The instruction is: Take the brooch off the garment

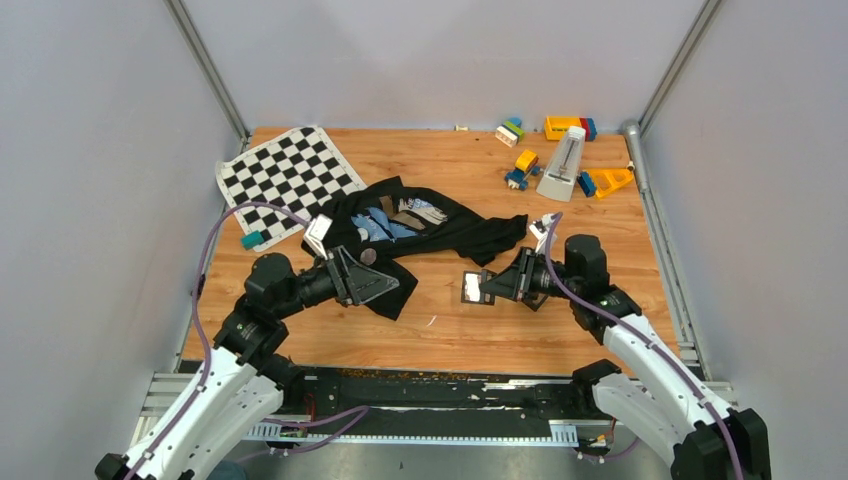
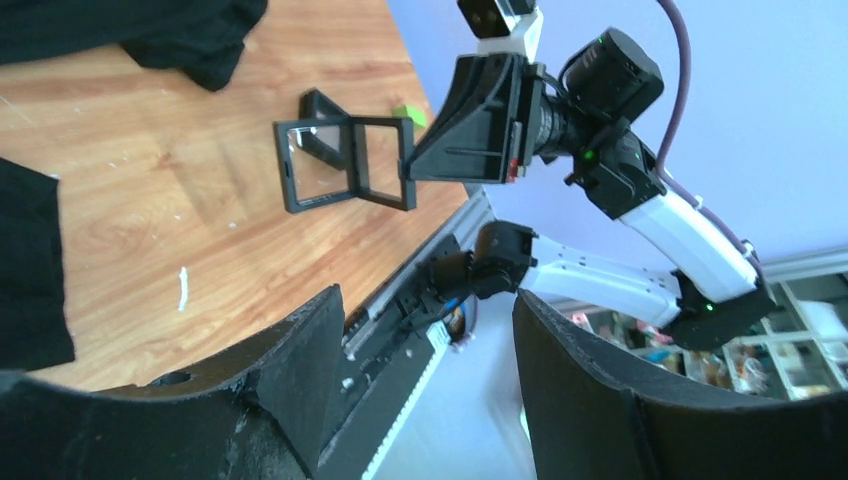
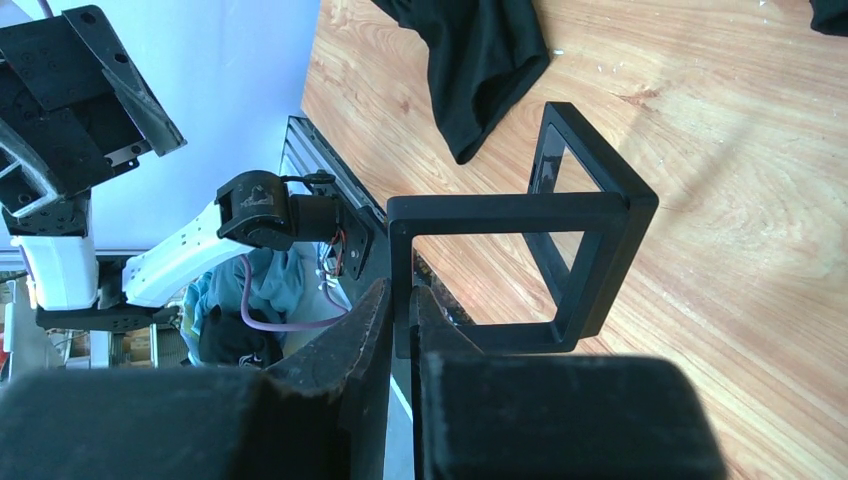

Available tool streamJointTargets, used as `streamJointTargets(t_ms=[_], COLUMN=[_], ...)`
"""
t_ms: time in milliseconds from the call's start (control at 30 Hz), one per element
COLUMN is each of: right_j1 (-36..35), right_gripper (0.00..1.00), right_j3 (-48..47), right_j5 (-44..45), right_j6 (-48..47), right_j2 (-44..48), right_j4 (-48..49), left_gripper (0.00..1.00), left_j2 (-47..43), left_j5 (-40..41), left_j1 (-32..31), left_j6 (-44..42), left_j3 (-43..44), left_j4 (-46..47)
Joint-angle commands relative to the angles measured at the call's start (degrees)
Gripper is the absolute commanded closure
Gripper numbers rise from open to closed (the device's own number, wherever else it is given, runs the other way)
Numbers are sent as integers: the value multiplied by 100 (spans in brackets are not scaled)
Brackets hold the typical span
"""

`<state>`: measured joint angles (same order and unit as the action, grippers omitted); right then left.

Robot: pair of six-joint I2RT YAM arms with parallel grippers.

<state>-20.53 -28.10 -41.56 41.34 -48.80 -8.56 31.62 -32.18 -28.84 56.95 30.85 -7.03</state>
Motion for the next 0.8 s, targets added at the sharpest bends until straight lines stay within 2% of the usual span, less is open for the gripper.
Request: streamJointTargets(t_ms=[0, 100, 133, 233, 400, 600, 700, 767], right_j1=[27, 30, 32, 29, 32, 26, 27, 32], right_gripper=[100, 100, 100, 100, 100, 100, 100, 100], right_j3=[26, 29, 4, -35, -201, -196, -139, -121], right_j5=[37, -195, -308, -428, -578, -639, -625, -635], right_j6=[-160, -161, -169, -183, -247, -270, -321, -358], right_j2=[242, 124, 21, -287, -569, -601, -618, -650], right_j4=[-54, -21, -9, 69, 211, 284, 284, 284], left_gripper=[30, 22, 21, 24, 22, 20, 26, 36], left_j2=[-255, 160, 319, 1092, 1337, 1702, 2074, 2500], left_j5=[582, 570, 633, 1229, 1583, 2696, 3369, 3812], left_j1=[19, 19, 19, 20, 19, 19, 14, -32], left_j6=[-655, -1241, -1403, -2011, -2042, -2895, -3014, -3221], left_j3=[311, 443, 601, 846, 786, 882, 1007, 1236], left_j4=[-659, -1181, -1667, -2384, -1981, -1708, -1526, -1528])
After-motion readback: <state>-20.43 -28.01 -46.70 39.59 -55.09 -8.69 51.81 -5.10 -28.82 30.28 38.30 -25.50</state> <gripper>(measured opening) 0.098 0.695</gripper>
